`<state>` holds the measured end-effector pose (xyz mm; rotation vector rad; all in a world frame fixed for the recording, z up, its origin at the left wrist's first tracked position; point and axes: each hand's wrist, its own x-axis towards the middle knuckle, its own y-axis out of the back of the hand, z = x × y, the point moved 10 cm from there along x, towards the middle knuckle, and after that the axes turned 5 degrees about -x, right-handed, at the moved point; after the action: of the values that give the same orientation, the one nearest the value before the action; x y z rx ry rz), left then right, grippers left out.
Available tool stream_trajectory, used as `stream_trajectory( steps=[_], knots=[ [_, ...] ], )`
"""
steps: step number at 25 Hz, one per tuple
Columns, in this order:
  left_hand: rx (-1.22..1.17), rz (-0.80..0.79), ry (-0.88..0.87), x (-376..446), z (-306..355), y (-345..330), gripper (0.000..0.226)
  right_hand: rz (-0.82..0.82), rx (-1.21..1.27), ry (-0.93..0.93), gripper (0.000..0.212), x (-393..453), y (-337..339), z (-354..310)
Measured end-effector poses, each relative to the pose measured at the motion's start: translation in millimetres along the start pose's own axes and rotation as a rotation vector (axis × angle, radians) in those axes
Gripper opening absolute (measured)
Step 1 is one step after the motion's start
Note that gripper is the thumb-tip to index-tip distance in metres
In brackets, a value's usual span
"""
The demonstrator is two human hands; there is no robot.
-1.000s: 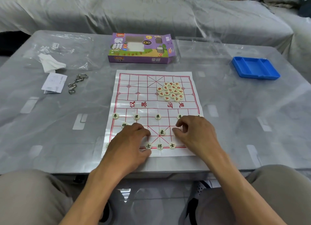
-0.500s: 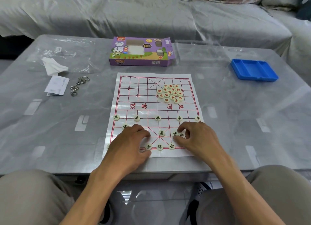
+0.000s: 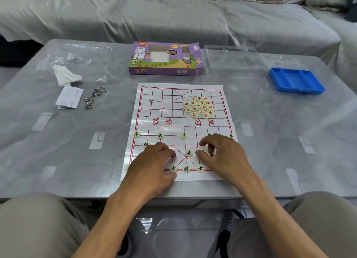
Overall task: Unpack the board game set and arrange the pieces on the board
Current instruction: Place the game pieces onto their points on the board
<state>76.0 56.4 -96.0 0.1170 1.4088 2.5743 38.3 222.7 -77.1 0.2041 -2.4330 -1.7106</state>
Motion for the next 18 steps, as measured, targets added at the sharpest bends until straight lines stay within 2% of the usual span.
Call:
stream_trajectory(
  steps=[7, 11, 14, 18],
  knots=[
    [0.01, -0.003, -0.003, 0.8, 0.9, -0.4, 0.037, -0.018, -0.086, 0.09, 0.024, 6.0, -19.8, -28.8],
    [-0.012, 0.009, -0.004, -0.3, 0.0, 1.0, 0.034, -0.068, 0.005, -0.023, 0.018, 1.8, 11.5, 1.4],
    [-0.007, 0.003, -0.008, -0.2, 0.5, 0.9, 0.034, -0.174, -0.047, -0.102, 0.017, -19.8, 16.9, 32.1],
    [-0.007, -0.004, -0.008, -0.3, 0.3, 0.5, 0.035, -0.229, -0.081, -0.088, 0.017, -32.8, 2.4, 28.8]
  ],
)
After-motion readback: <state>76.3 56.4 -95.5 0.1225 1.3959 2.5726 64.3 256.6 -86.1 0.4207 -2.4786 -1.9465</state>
